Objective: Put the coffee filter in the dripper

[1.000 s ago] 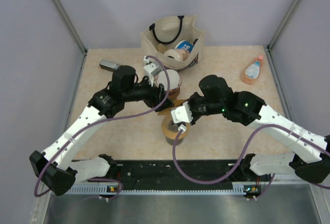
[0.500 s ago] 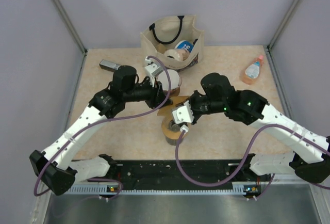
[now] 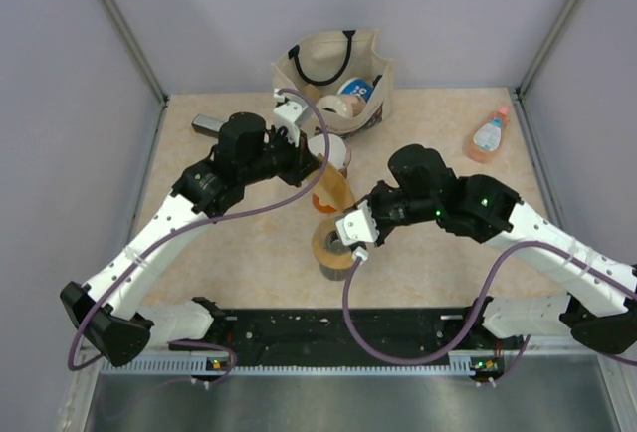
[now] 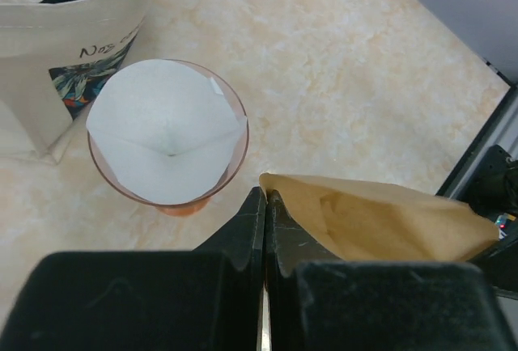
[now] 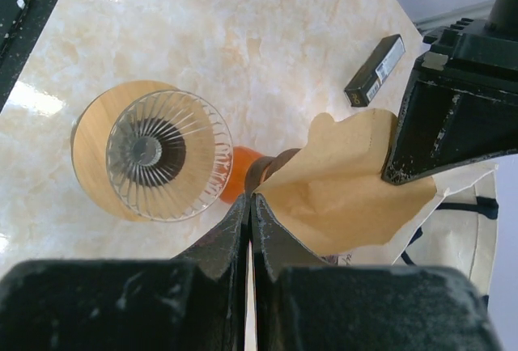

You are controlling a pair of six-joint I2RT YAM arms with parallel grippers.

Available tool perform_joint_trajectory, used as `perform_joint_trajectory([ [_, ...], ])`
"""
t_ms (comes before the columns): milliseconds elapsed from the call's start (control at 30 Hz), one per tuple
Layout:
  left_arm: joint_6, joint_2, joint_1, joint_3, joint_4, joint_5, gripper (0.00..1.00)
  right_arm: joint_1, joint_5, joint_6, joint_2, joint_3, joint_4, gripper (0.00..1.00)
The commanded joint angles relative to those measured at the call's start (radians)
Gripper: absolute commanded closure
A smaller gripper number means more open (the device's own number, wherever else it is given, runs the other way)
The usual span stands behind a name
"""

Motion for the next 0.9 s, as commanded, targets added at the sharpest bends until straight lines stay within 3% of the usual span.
perform_joint_trajectory([
  [0,0.075,-0.002,-0.002,0.036,-0.006,-0.106,1.0,0.012,-0.015,-0.006,-0.058,0.016,-0.038,1.0],
  [233,0.063,-0.039,-0.016,0.007,-0.006,-0.011,1.0,0.012,-0.015,0.049,-0.086,-0.013,0.074,1.0],
  [300,0.052,-0.059,-0.028,-0.002,-0.01,-0.006,1.0,0.013,-0.001,0.074,-0.112,-0.042,0.164,0.89],
  [367,0.034,-0.082,-0.042,-0.012,-0.013,-0.006,1.0,0.012,0.007,0.118,-0.153,-0.082,0.256,0.75],
  [433,0.014,-0.105,-0.053,-0.021,-0.018,-0.002,1.0,0.012,0.022,0.181,-0.202,-0.131,0.358,0.51],
  [467,0.001,-0.114,-0.057,-0.024,-0.018,0.01,1.0,0.013,0.039,0.222,-0.231,-0.162,0.426,0.33],
  [567,-0.032,-0.142,-0.077,-0.036,-0.023,0.055,1.0,0.012,0.132,0.367,-0.322,-0.254,0.65,0.01],
  [667,-0.086,-0.163,-0.114,-0.042,-0.039,0.053,1.0,0.012,0.324,0.5,-0.37,-0.327,0.894,0.01],
  [867,-0.178,-0.177,-0.18,-0.088,-0.096,-0.057,1.0,0.013,0.713,0.665,-0.293,-0.311,1.036,0.01],
])
